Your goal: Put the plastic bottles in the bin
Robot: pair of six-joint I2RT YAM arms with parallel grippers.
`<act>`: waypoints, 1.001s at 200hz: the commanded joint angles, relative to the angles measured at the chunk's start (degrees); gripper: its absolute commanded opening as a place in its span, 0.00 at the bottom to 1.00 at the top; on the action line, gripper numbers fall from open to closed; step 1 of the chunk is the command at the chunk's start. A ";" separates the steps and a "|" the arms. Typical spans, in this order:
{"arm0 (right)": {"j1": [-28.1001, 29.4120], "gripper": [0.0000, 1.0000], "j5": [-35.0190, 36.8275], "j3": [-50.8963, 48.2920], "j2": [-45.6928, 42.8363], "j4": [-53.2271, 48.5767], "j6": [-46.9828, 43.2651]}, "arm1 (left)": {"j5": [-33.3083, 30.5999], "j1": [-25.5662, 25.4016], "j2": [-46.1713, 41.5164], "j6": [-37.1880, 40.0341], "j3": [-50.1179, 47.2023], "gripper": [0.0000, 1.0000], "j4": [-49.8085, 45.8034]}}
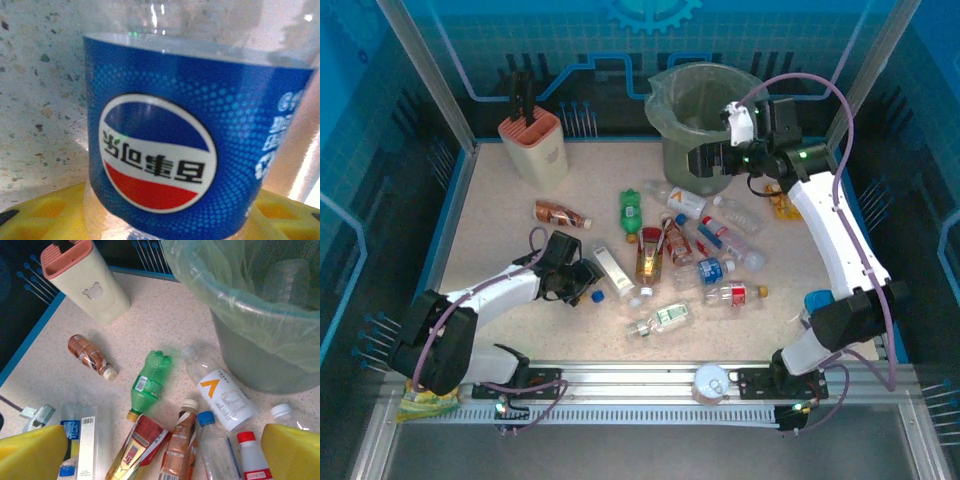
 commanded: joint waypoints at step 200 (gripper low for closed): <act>12.11 0.90 -22.68 -13.65 6.35 28.90 23.36 | 32.91 -1.44 3.47 30.55 30.80 0.25 7.92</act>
